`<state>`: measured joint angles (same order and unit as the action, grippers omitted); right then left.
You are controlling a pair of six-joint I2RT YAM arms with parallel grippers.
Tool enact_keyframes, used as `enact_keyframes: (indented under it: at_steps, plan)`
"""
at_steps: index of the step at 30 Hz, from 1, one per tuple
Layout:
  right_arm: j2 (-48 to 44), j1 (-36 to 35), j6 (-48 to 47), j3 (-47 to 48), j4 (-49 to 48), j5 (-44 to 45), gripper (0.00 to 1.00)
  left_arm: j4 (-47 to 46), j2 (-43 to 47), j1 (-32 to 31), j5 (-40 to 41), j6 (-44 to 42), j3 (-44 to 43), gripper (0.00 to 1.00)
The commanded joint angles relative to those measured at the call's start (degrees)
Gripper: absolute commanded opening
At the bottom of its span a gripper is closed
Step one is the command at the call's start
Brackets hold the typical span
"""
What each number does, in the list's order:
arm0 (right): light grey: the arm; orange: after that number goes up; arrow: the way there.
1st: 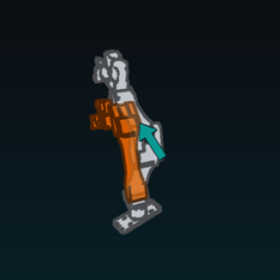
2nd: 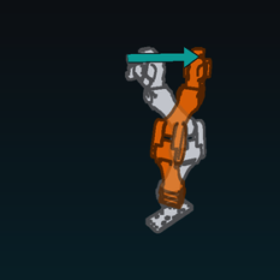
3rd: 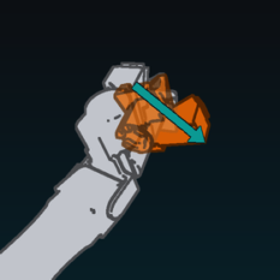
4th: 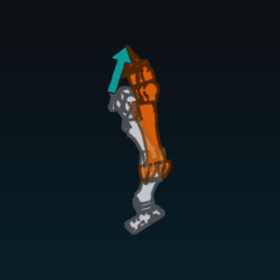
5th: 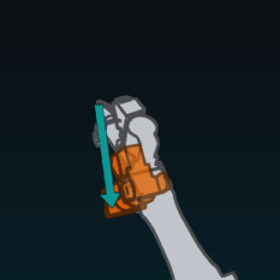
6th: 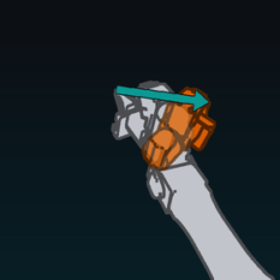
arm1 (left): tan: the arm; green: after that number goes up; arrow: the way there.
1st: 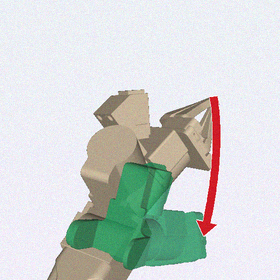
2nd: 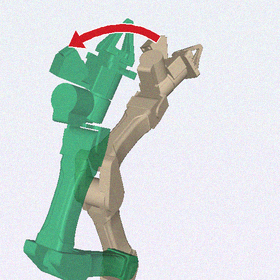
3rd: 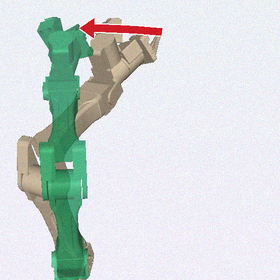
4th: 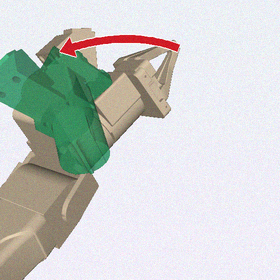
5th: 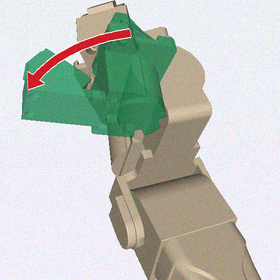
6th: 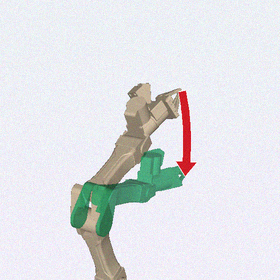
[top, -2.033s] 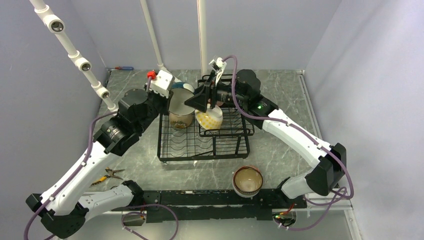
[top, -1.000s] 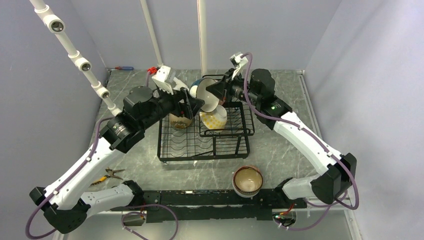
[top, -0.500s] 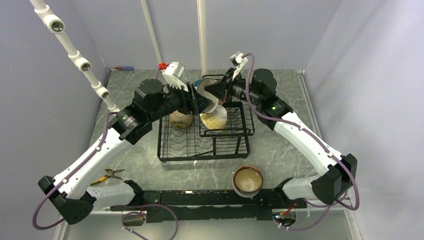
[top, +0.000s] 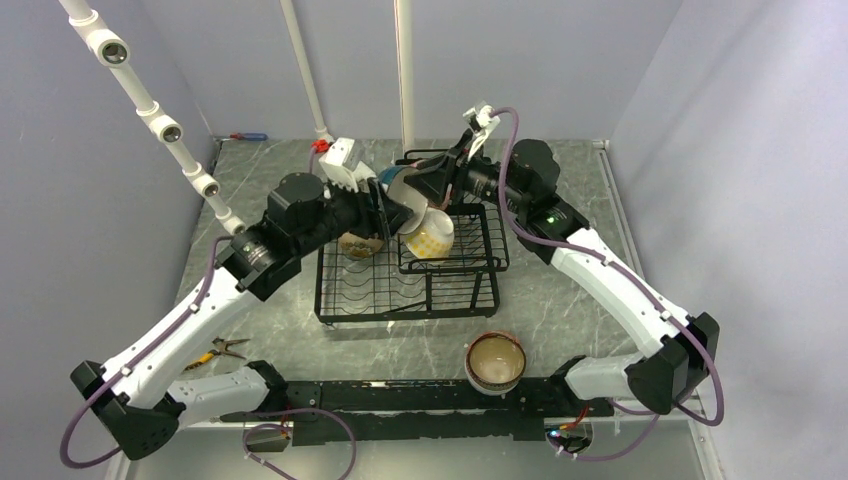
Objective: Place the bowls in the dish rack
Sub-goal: Place the bowl in the dish rack.
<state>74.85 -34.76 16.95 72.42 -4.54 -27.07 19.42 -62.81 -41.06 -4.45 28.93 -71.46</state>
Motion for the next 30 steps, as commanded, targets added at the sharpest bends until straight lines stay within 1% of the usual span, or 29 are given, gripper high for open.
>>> enact_keyframes:
  at_steps: [1, 6, 10, 14, 17, 18, 19, 20, 23, 28, 30]
  plan:
    - [-2.69, -0.34, 0.13, 0.32, -5.06, -1.1, 0.55, -9.17, 5.54, 0.3, 6.36, -6.19, 3.85, 0.03]
    - [-2.82, -0.31, 0.01, 0.11, -4.63, -1.03, 0.69, -9.8, 8.49, 0.28, 10.52, -12.2, 6.23, 0.03]
    - [-3.32, -0.33, -0.47, -0.33, -3.95, -0.41, 0.8, -7.89, 11.03, 0.29, 14.34, -20.55, 8.15, 0.03]
    - [-4.19, -0.31, -1.37, -0.89, -2.58, 0.85, 0.91, -6.62, 13.28, 0.3, 18.8, -32.67, 12.17, 0.03]
    - [-5.06, -0.31, -1.91, -1.52, -2.14, 1.99, 0.96, -7.41, 14.46, 0.28, 17.11, -44.67, 15.98, 0.03]
    - [-5.34, -0.35, -2.14, -1.72, -1.97, 2.36, 0.97, -7.54, 14.75, 0.32, 15.6, -47.01, 17.15, 0.03]
    - [-5.59, -0.24, -2.34, -1.94, -1.86, 2.87, 0.98, -7.6, 15.06, 0.28, 14.03, -51.94, 18.41, 0.03]
    - [-5.86, -0.25, -2.47, -2.16, -1.69, 3.17, 0.98, -7.96, 15.22, 0.29, 13.07, -55.01, 19.7, 0.03]
    - [-6.24, -0.22, -3.07, -2.37, -0.78, 3.79, 1.0, -11.85, 15.64, 0.29, 12.42, -63.53, 25.23, 0.03]
    - [-6.77, -0.26, -4.19, -2.51, 0.74, 5.05, 1.0, -20.39, 16.53, 0.32, 11.27, -70.93, 33.0, 0.03]
    - [-7.07, -0.22, -4.74, -2.65, 1.08, 5.53, 1.0, -21.67, 16.34, 0.29, 9.89, -74.52, 35.35, 0.03]
